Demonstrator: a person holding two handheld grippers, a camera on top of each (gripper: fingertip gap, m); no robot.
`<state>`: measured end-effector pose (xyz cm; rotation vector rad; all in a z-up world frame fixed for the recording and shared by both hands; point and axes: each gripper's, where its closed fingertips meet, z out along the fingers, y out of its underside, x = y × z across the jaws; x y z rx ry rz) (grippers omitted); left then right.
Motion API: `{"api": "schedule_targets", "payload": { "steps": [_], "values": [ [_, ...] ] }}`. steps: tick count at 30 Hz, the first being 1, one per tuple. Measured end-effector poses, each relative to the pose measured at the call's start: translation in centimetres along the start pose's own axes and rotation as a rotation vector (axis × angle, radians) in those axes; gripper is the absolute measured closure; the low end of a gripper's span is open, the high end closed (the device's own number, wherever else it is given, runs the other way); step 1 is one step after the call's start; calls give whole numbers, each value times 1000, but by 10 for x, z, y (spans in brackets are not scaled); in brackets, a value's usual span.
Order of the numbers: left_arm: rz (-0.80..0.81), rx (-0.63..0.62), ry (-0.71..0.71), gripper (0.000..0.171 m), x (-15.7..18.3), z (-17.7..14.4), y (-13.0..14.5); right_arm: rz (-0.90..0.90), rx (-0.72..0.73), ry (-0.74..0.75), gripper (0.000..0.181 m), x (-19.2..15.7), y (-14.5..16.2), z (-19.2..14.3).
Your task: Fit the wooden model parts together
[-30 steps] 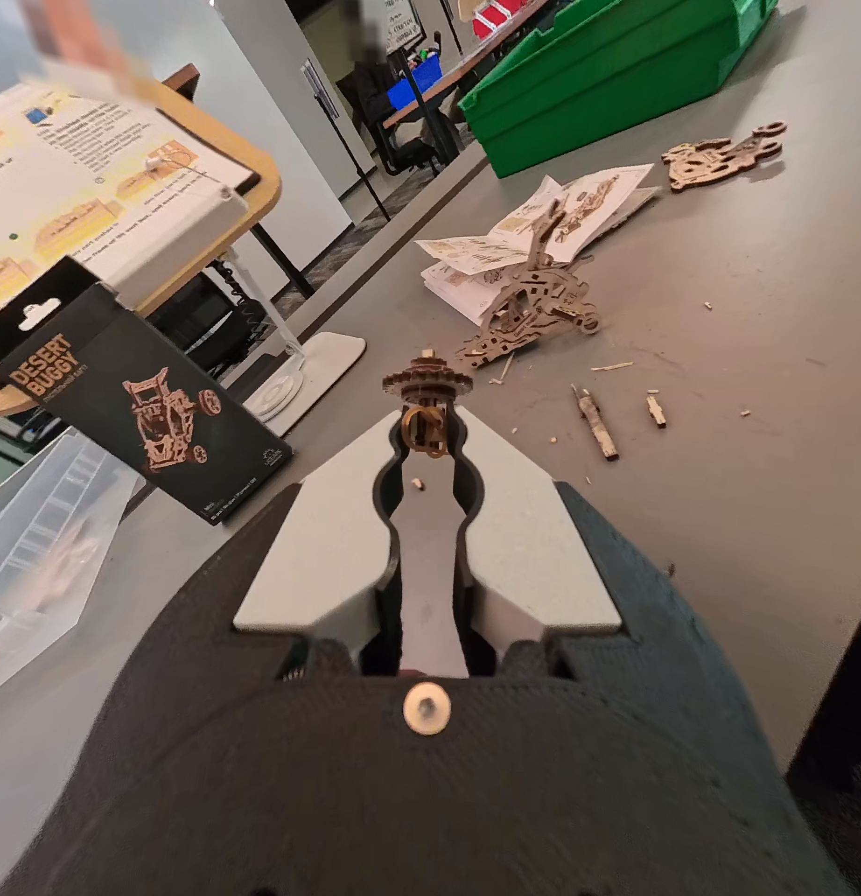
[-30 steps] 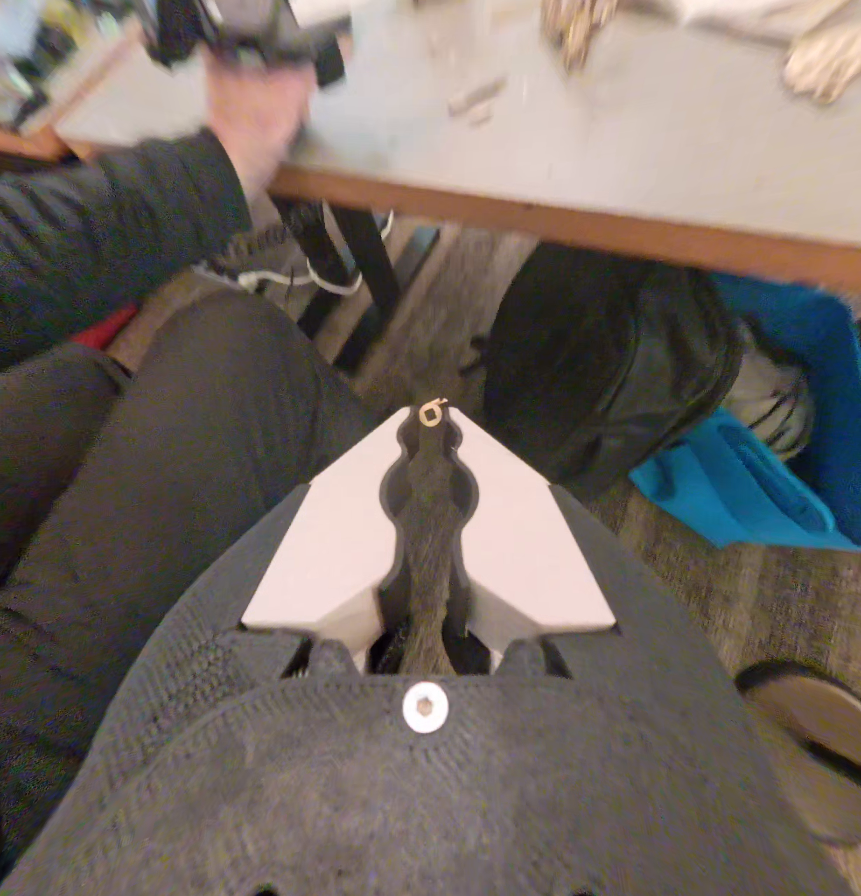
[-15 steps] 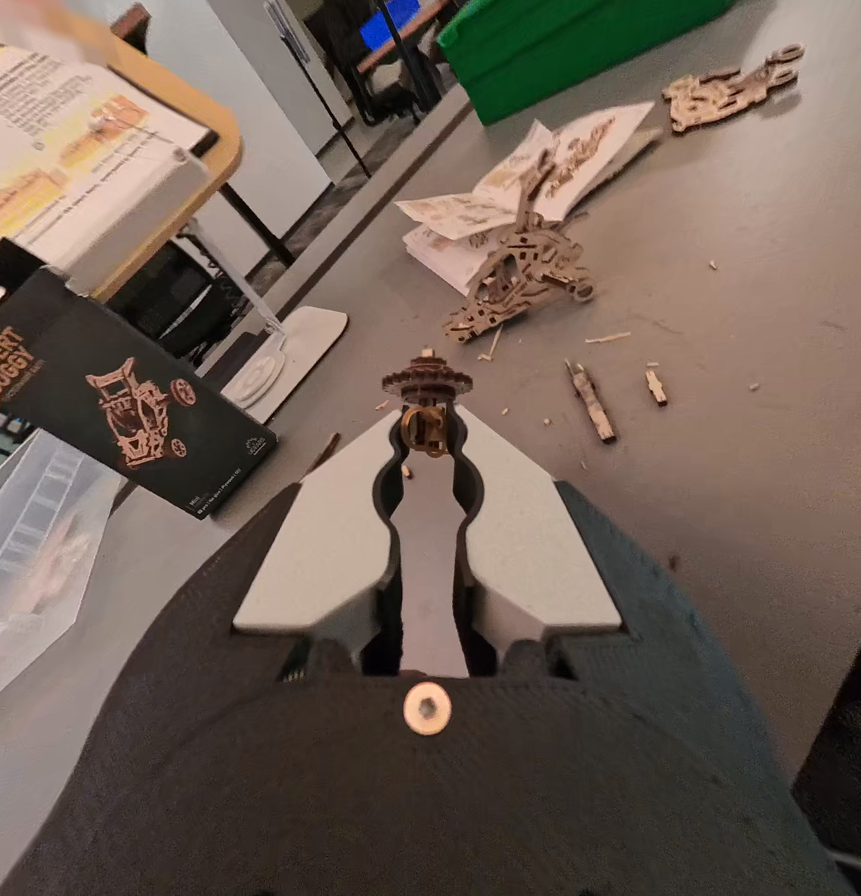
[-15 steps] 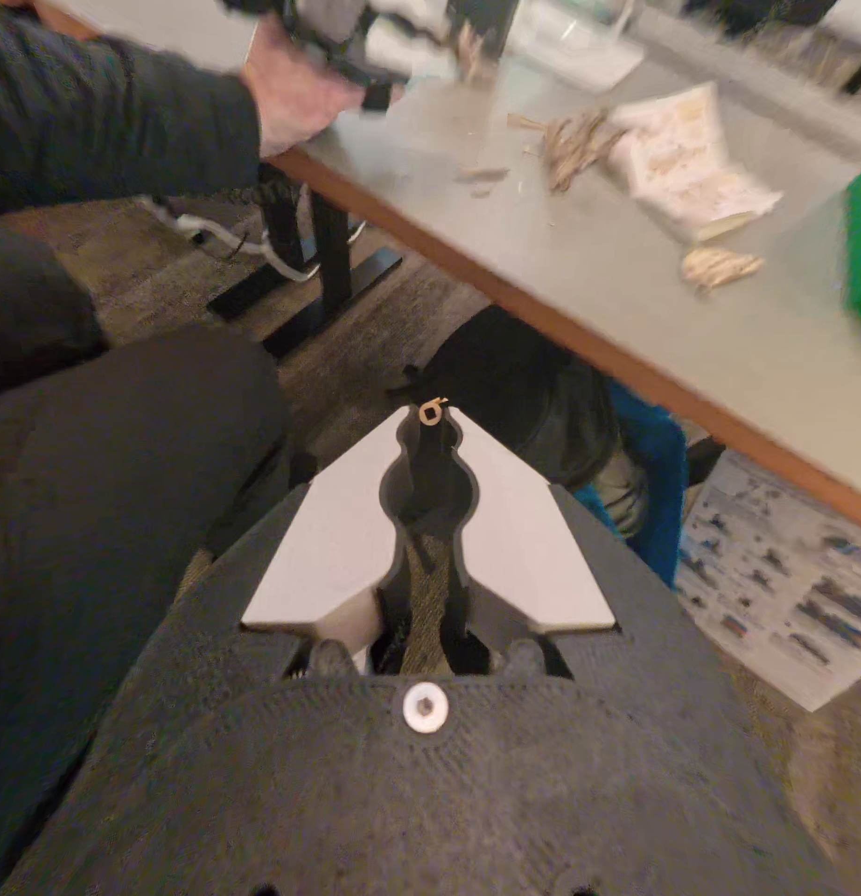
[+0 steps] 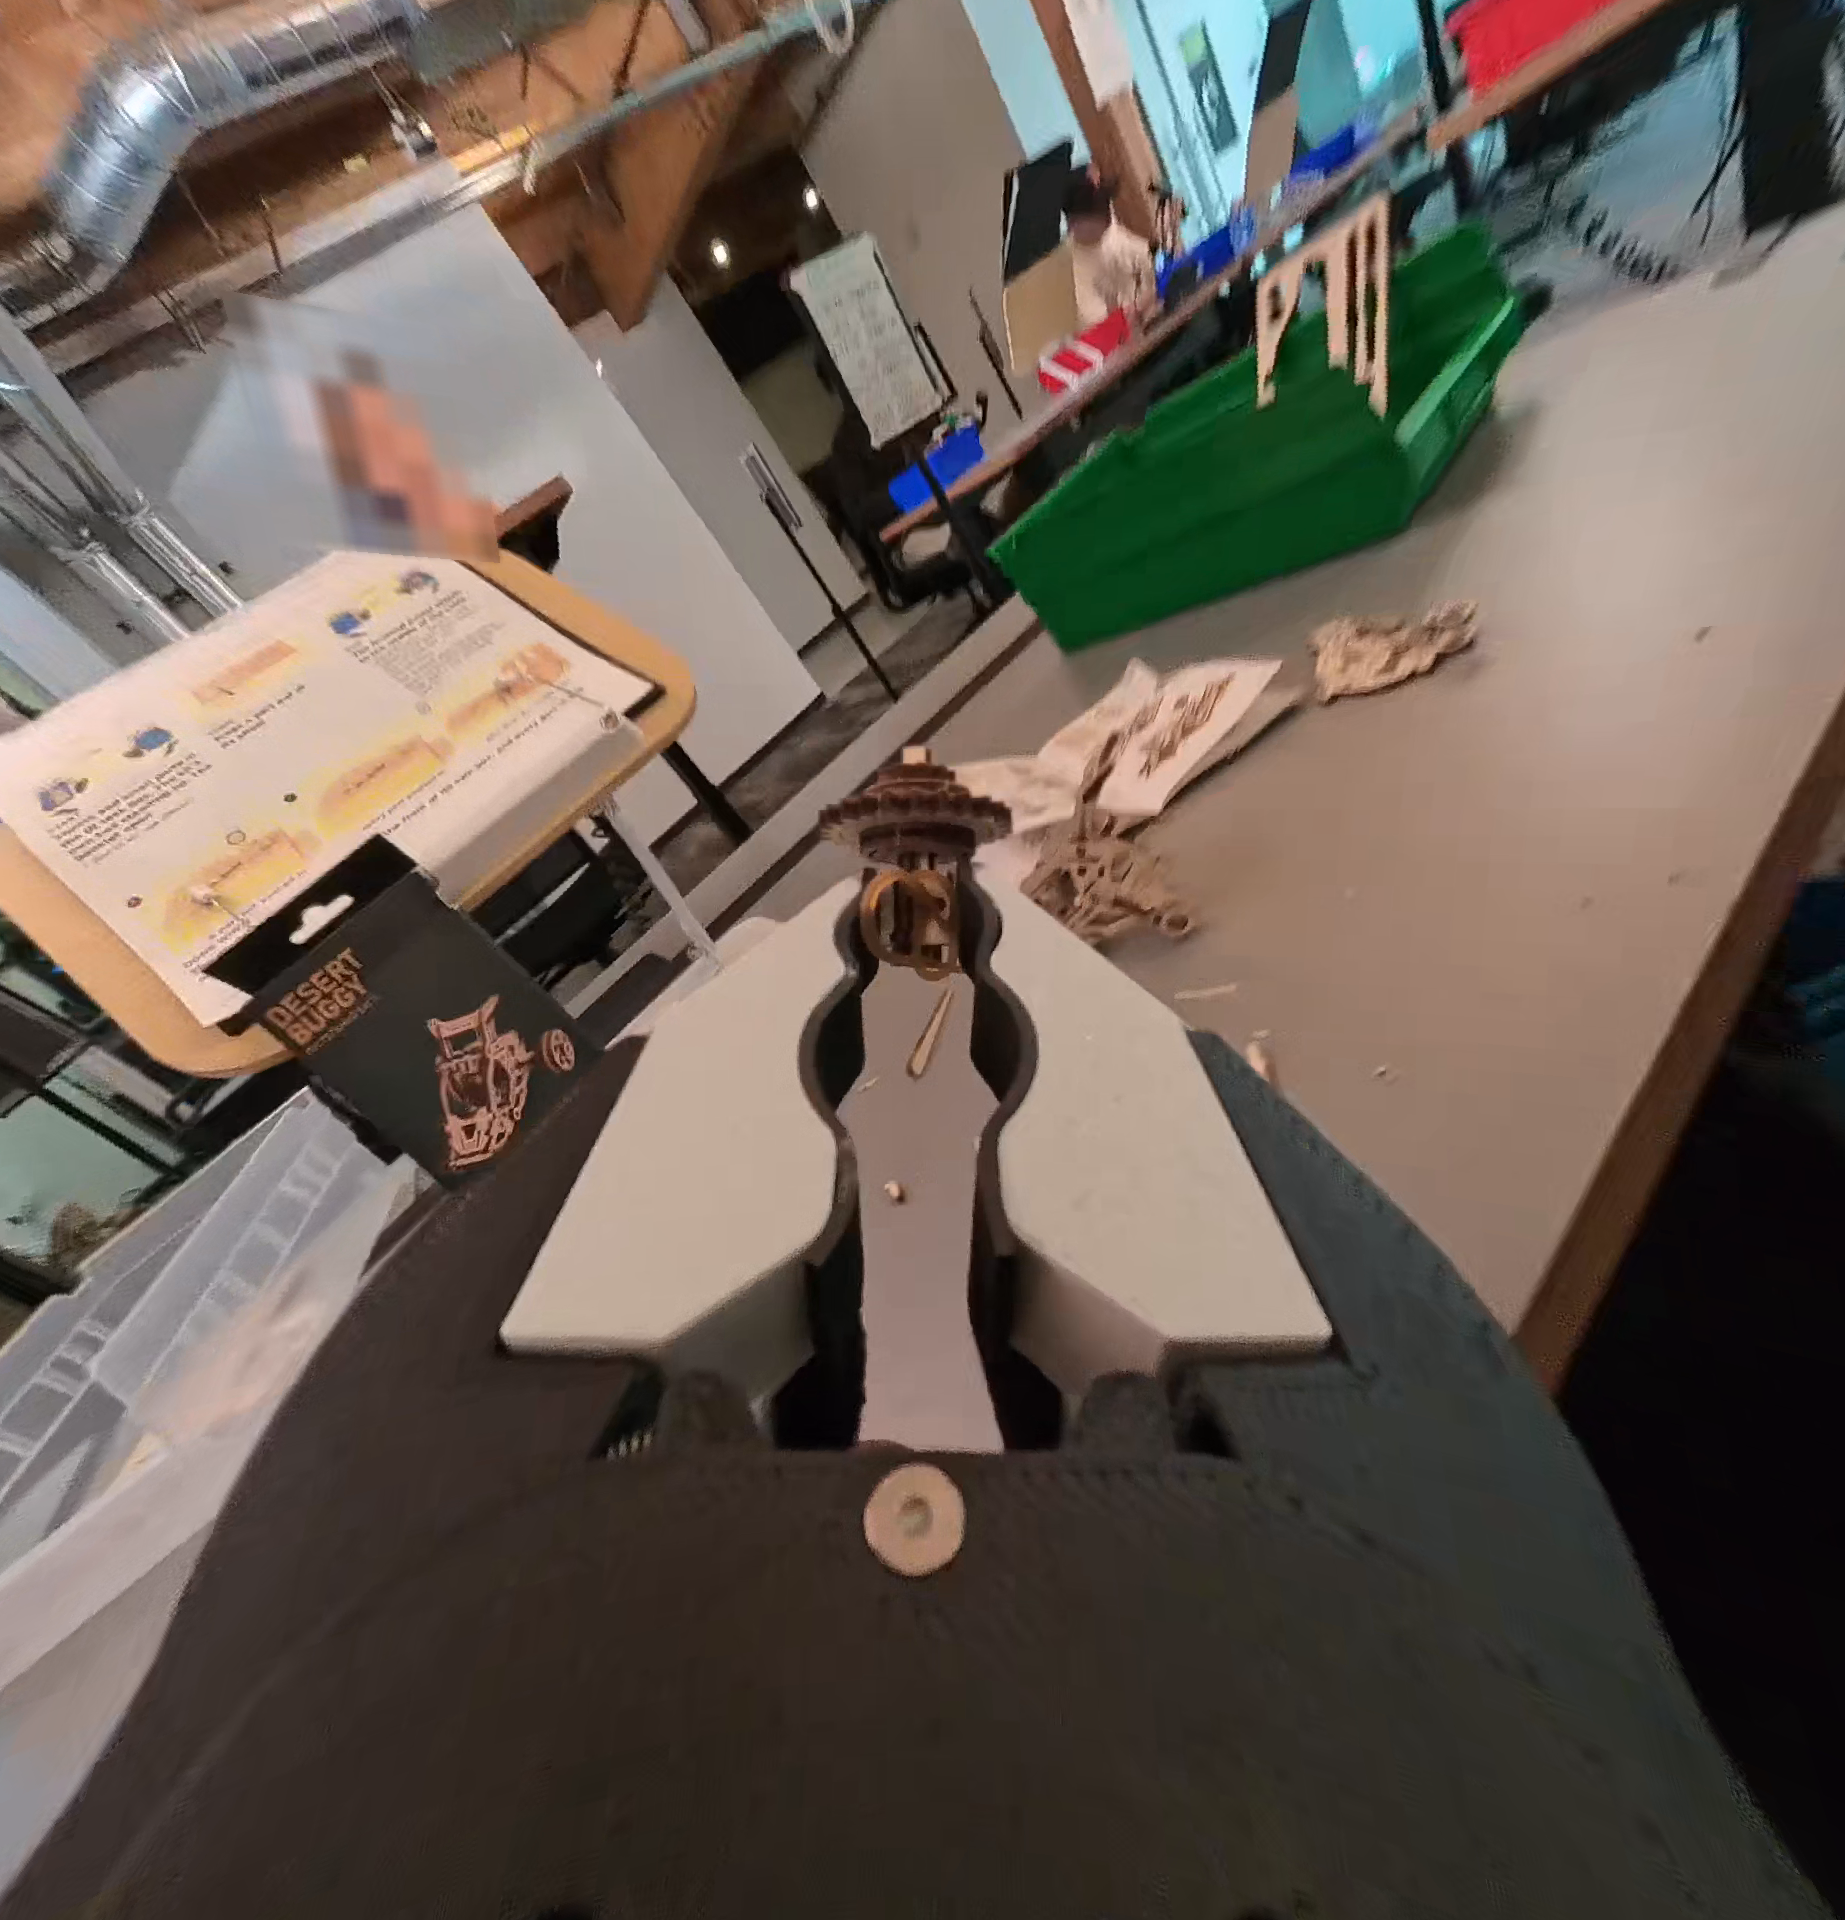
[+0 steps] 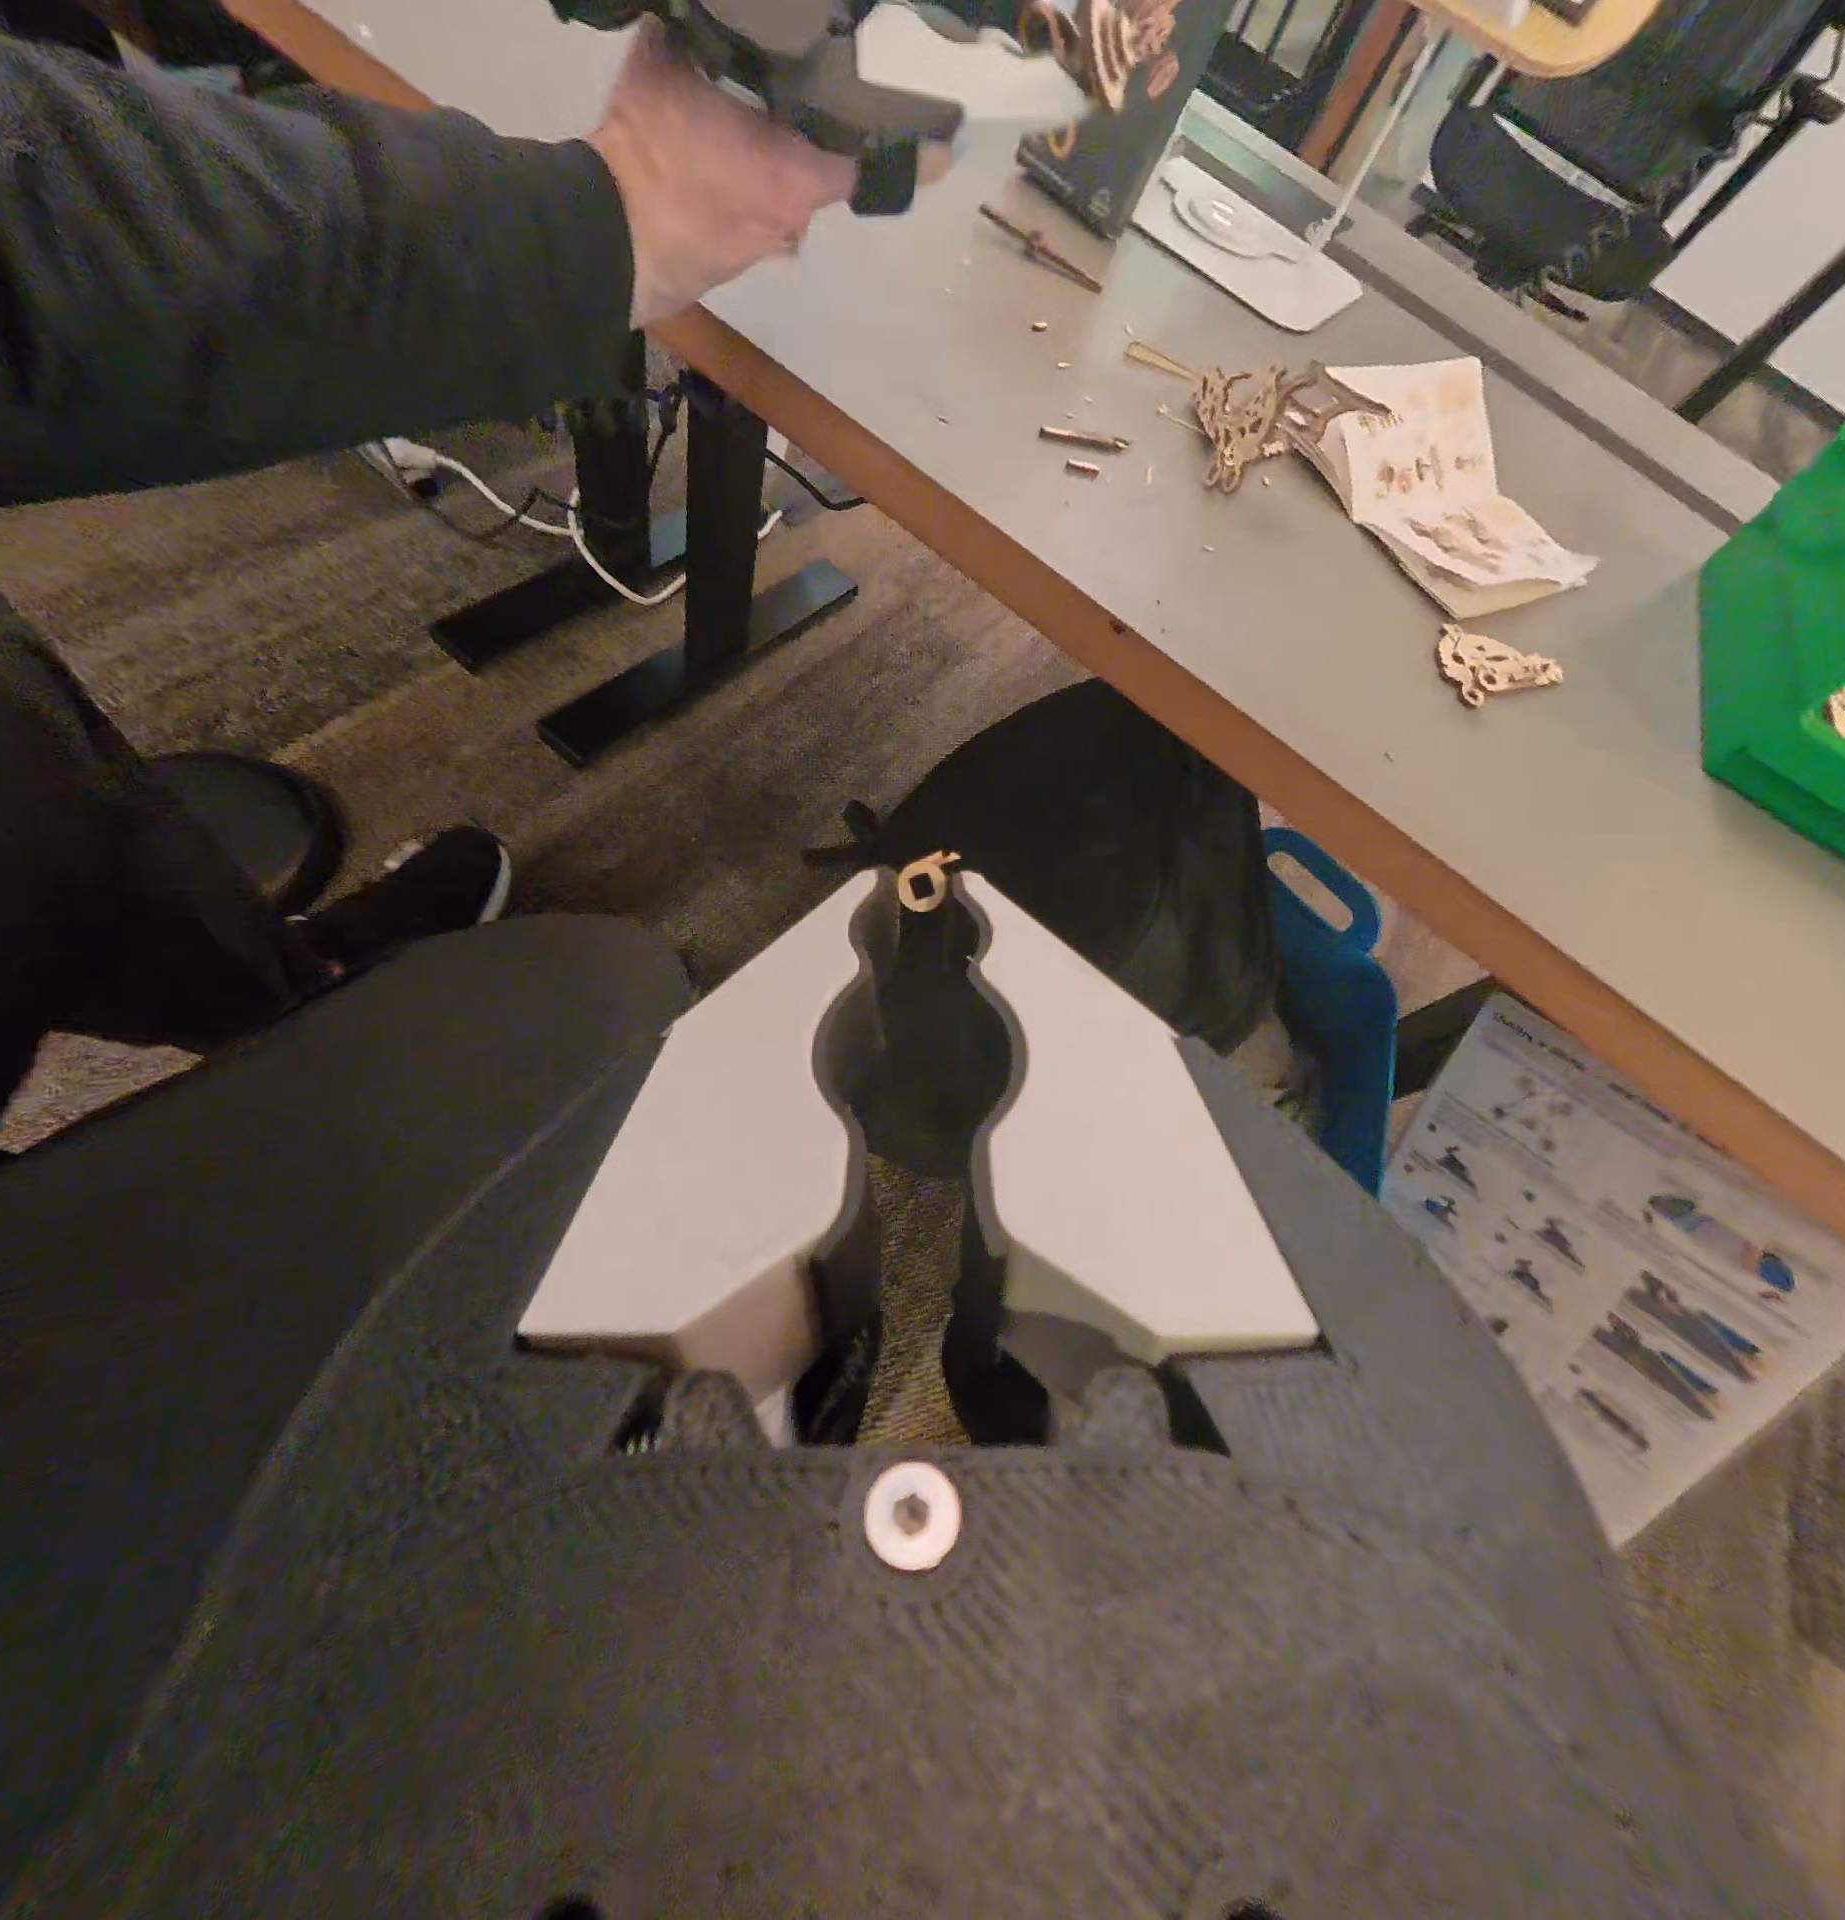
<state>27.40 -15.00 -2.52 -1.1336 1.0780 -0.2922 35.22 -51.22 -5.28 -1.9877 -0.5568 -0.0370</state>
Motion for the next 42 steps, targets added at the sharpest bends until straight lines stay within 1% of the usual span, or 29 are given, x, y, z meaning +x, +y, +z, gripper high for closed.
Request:
{"api": "schedule_targets", "payload": {
  "steps": [1,3,5,7,10,12,13,15,17,19,21,23,24,26,27,30,31,33,35,37,39,40,42],
  "values": [
    [-22,18,4,160,0,-5,-7,11,-1,-6,175,-4,3,-7],
    [-56,45,26,160,0,-9,-13,-12,-49,23,175,-5,17,-18],
    [-63,82,58,160,2,-9,-18,-31,-59,70,175,3,28,-30],
    [-65,104,106,160,7,-4,-17,-32,-113,127,175,13,45,-34],
    [-12,137,216,160,24,-2,-15,-44,-200,118,175,12,65,-16],
    [-45,201,279,160,30,-7,-18,-78,-239,46,175,0,72,9],
    [-72,231,308,160,32,-10,-19,-92,-229,9,175,-2,68,23],
    [-117,280,339,160,31,-15,-21,-66,-137,-62,174,6,42,58],
    [-159,299,352,160,25,-17,-21,-25,-21,-117,174,20,1,99],
    [-211,304,362,160,16,-16,-22,51,105,-203,174,30,-45,133],
    [-239,293,406,160,12,-14,-26,117,194,-260,174,39,-82,155],
    [-233,259,440,160,8,-11,-33,128,231,-264,175,42,-104,169],
    [-208,236,451,160,7,-9,-36,144,246,-273,175,42,-112,174],
    [-111,121,454,160,7,-1,-33,171,282,-295,175,48,-127,183],
    [-63,85,467,160,8,1,-34,188,291,-293,175,54,-131,188],
    [55,-41,440,160,2,7,-35,193,295,-269,174,74,-135,201],
    [77,-54,427,160,-1,7,-37,187,294,-266,175,77,-138,202],
    [63,-85,434,160,0,4,-39,202,299,-262,174,84,-142,204],
    [87,-134,429,160,0,0,-37,227,292,-259,174,92,-145,207],
    [89,-201,445,160,4,-6,-26,238,306,-246,175,101,-156,206],
    [79,-228,453,160,7,-16,-18,216,321,-236,175,104,-169,207],
    [71,-253,458,160,8,-21,-10,209,320,-242,175,101,-172,211],
    [33,-288,458,160,8,-27,9,191,282,-258,175,91,-167,225]
  ]
}}
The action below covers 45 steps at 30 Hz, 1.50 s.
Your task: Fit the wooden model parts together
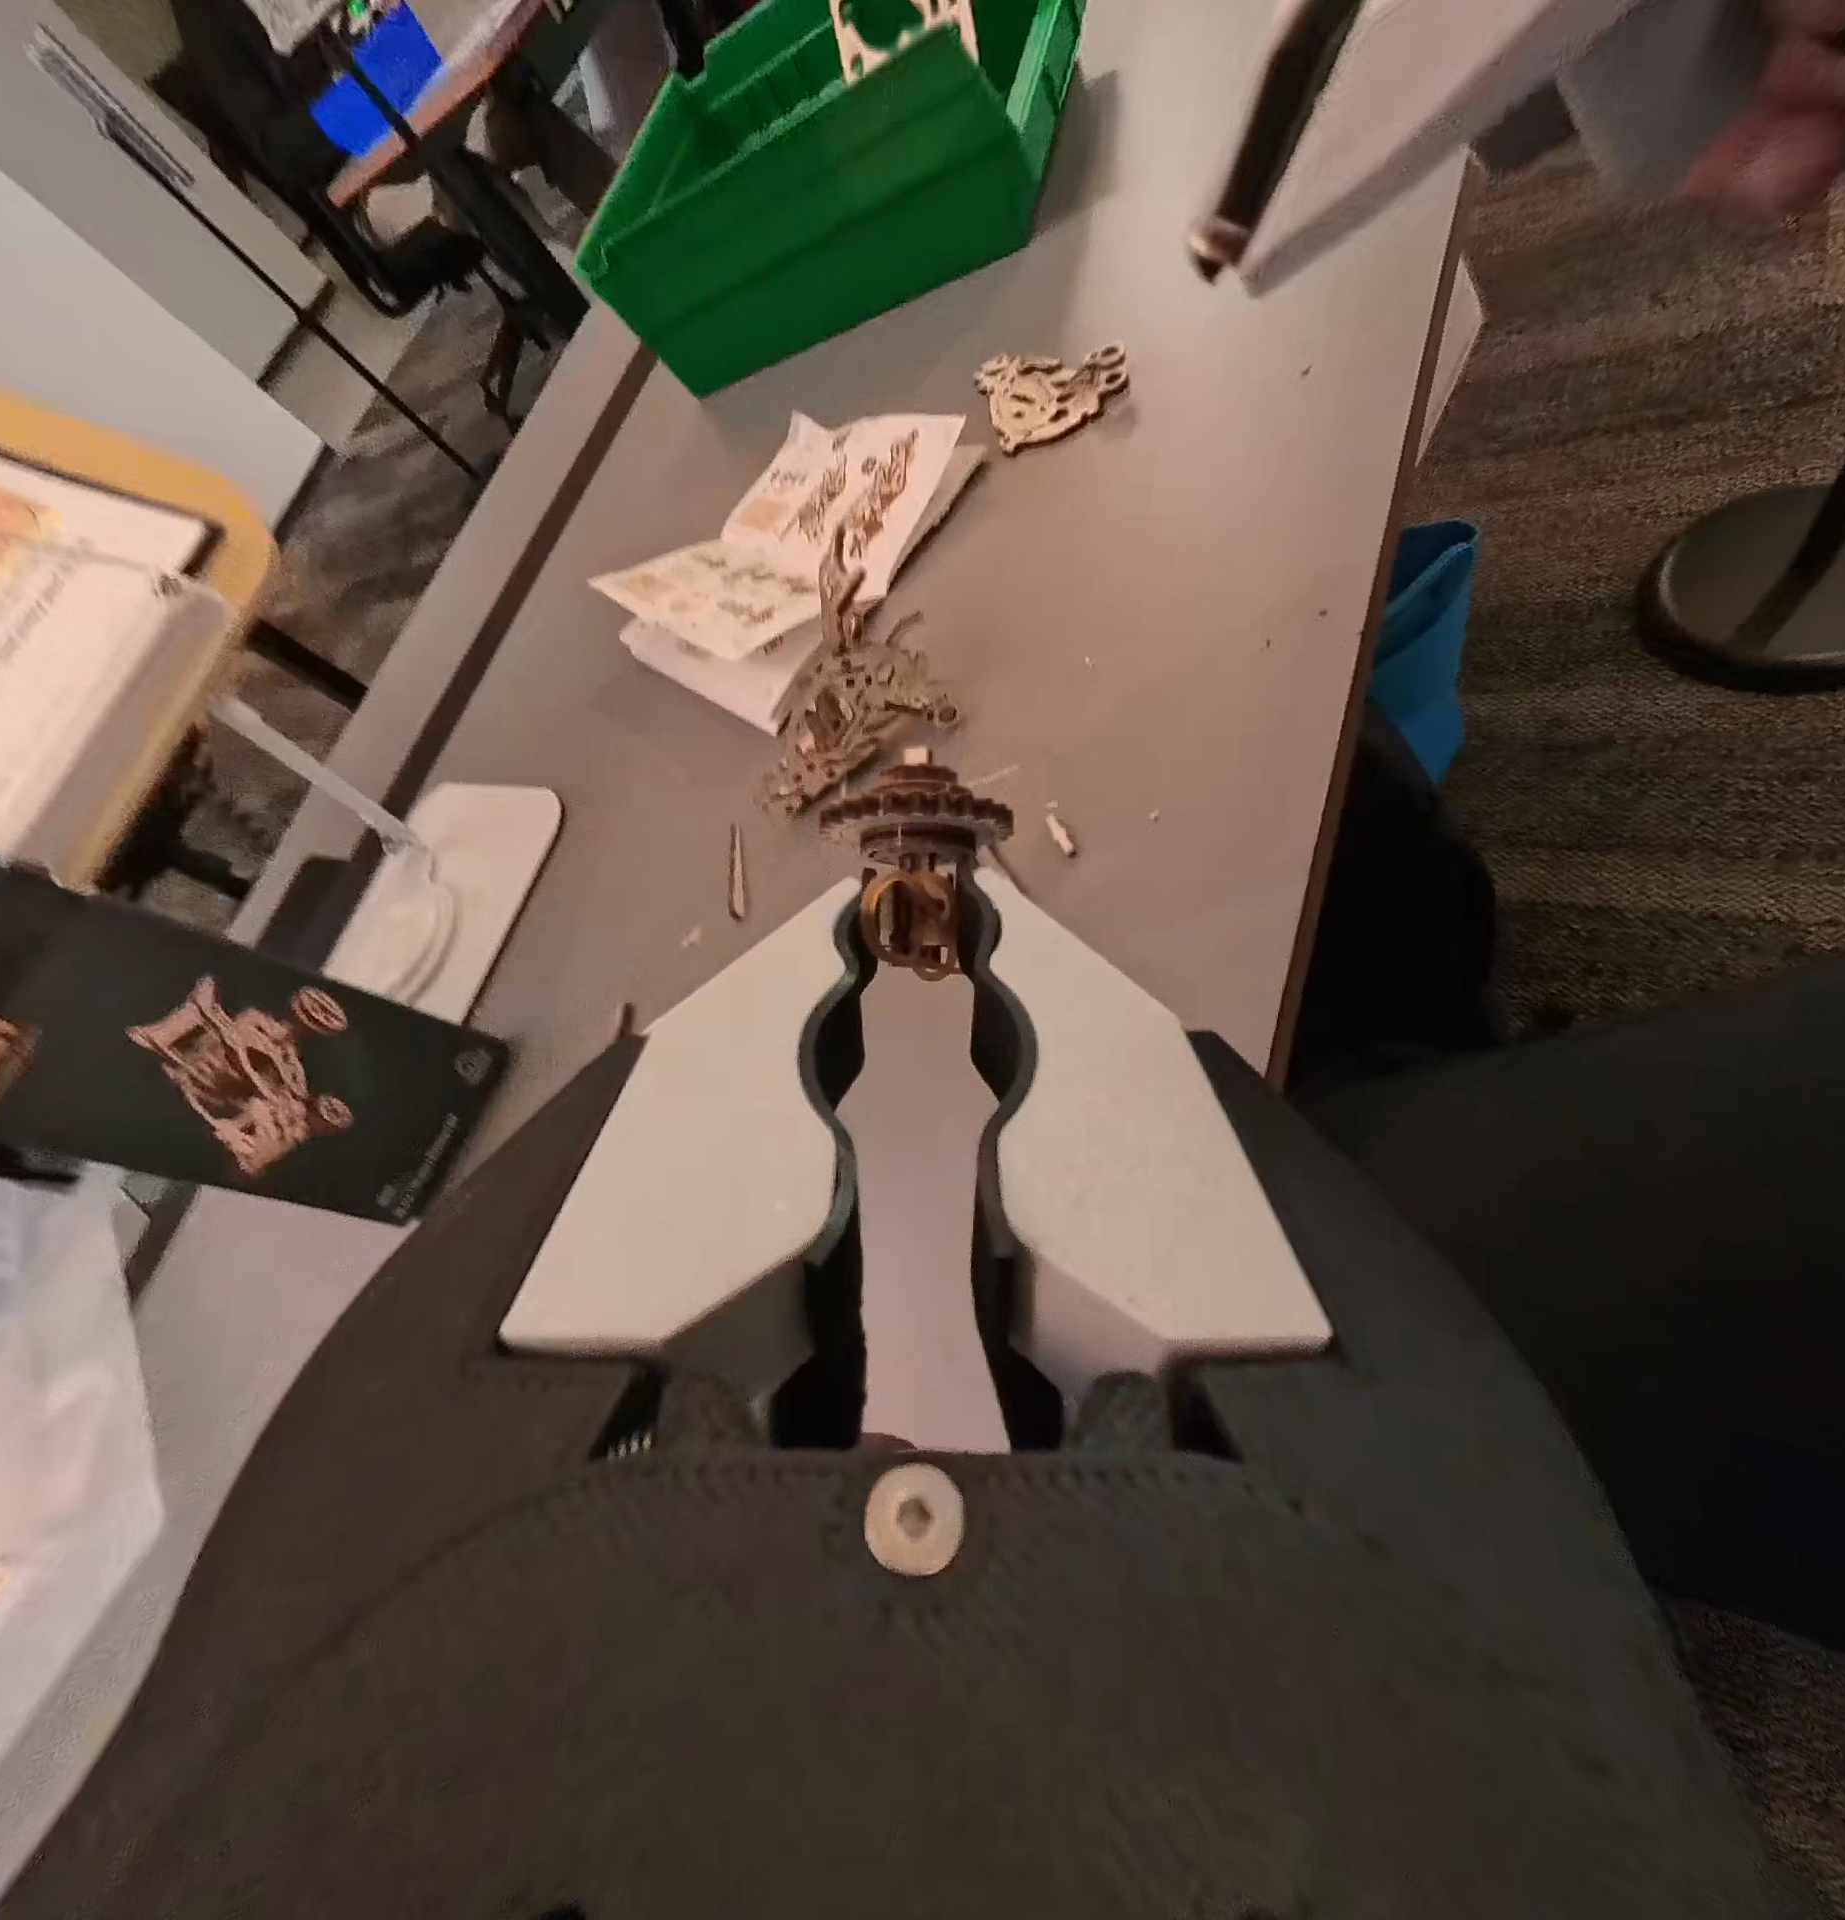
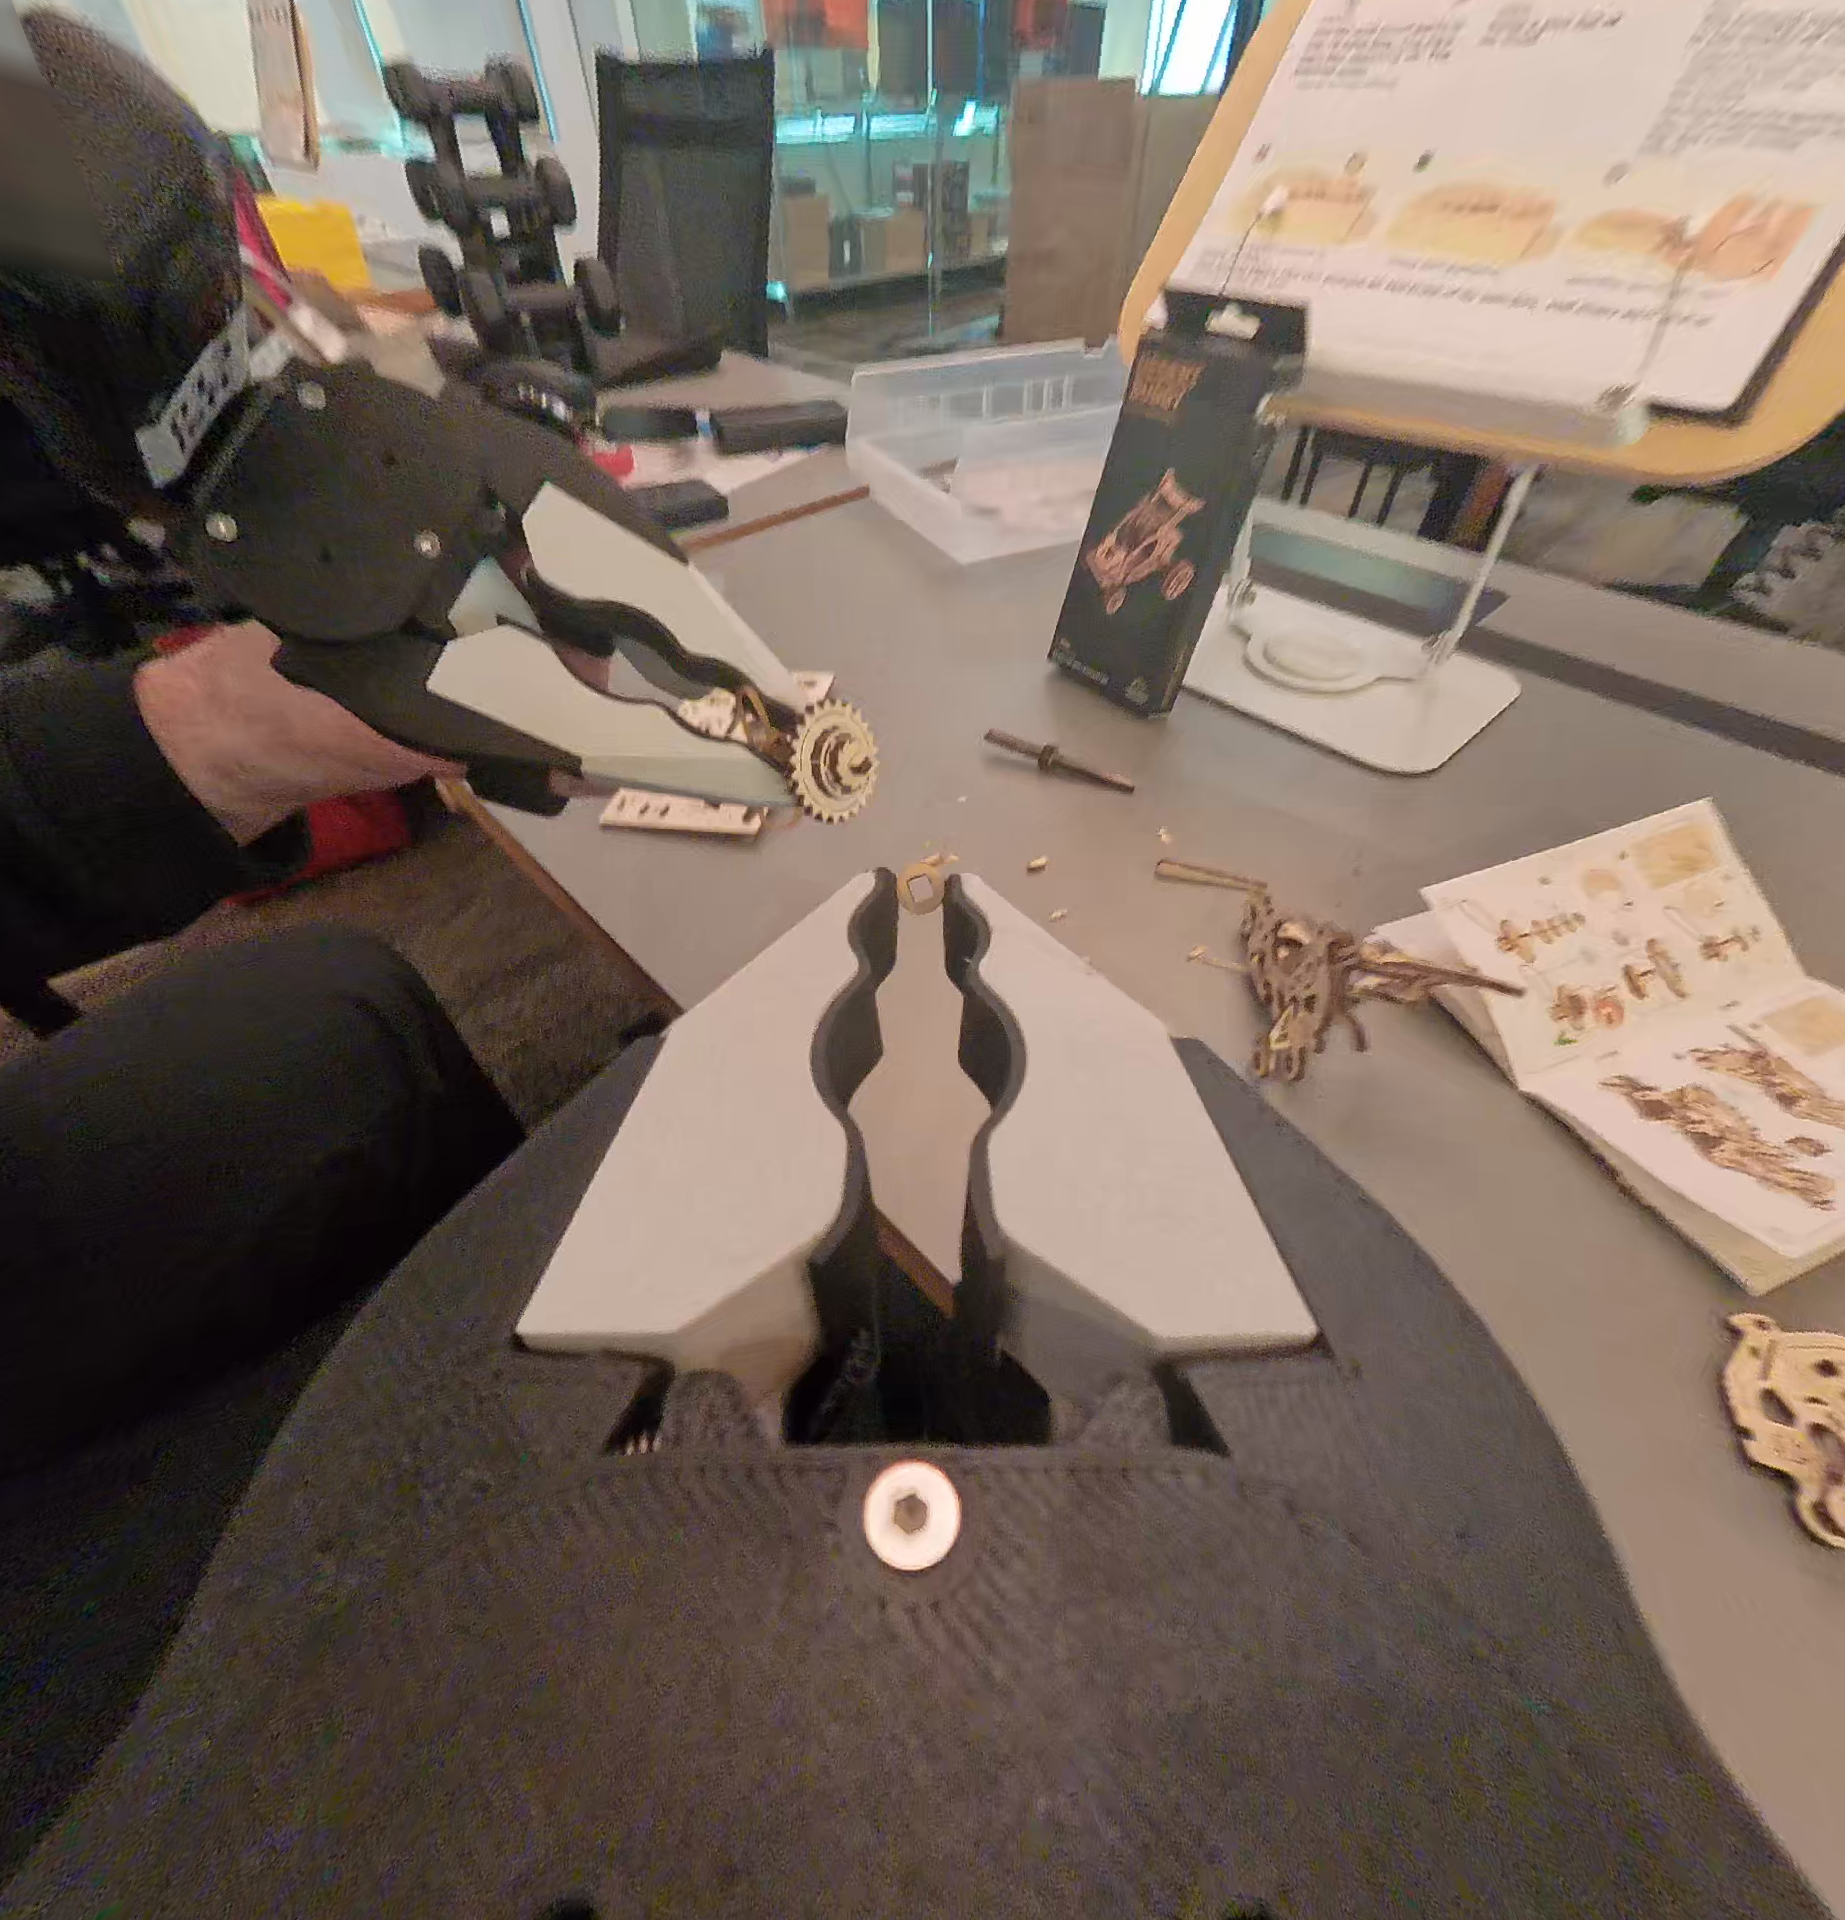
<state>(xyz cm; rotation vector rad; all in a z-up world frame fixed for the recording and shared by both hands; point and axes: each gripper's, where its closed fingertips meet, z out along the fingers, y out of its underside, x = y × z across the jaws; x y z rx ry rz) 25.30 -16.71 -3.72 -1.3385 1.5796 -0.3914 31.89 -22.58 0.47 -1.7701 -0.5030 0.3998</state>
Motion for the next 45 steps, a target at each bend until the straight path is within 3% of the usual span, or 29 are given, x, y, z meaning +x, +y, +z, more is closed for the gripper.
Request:
{"api": "schedule_targets", "payload": {
  "steps": [4,9,14,18,23,26,31,40,43,45],
  "values": [
    [-137,-43,39,160,2,19,39,-3,-84,-19,174,-7,29,14],
    [-164,-160,109,160,-2,66,77,21,-134,-7,175,5,59,15],
    [-177,-252,163,159,-18,84,86,86,-100,17,175,31,69,32],
    [-180,-336,166,159,-32,92,93,85,-81,-41,175,45,52,61],
    [-201,-394,258,159,-27,105,95,44,-86,-78,175,60,31,84],
    [-165,-417,299,158,-23,112,99,48,-122,-116,175,67,38,94],
    [-239,-416,352,153,-19,120,100,97,-132,-131,175,90,43,99],
    [-331,-341,334,123,-26,101,91,146,-153,-196,175,94,64,84],
    [-327,-292,268,121,-36,86,83,118,-136,-204,175,92,59,76],
    [-307,-190,230,127,-42,77,60,105,-127,-214,175,88,58,71]
  ]
}}
